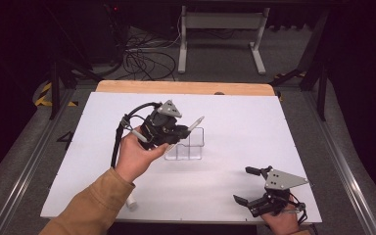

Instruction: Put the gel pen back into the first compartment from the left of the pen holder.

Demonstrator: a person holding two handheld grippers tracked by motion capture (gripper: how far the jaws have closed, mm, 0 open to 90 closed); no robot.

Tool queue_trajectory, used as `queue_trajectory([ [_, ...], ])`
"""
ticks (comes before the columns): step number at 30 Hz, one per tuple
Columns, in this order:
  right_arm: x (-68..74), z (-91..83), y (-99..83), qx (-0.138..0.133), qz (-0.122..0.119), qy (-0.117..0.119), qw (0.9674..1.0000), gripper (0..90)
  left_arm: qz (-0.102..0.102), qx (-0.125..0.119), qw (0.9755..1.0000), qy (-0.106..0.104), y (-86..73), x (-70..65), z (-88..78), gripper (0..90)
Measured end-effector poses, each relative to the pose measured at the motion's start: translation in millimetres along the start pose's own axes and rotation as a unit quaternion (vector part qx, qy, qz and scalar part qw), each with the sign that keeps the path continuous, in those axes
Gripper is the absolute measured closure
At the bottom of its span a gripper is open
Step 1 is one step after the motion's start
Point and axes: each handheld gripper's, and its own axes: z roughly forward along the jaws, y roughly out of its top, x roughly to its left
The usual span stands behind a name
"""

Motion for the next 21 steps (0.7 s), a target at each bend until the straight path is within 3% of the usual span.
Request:
queue_trajectory([
  [10,-0.1,0.1,-0.1,0.000,0.000,0.001,1.0000,2.7,-0.012,-0.003,0.9997,0.020,2.2,21.6,5.5,78.9],
  [21,0.0,0.1,-0.2,0.001,-0.001,0.001,1.0000,2.7,-0.034,-0.025,0.9987,0.030,1.4,40.7,18.9,78.8],
])
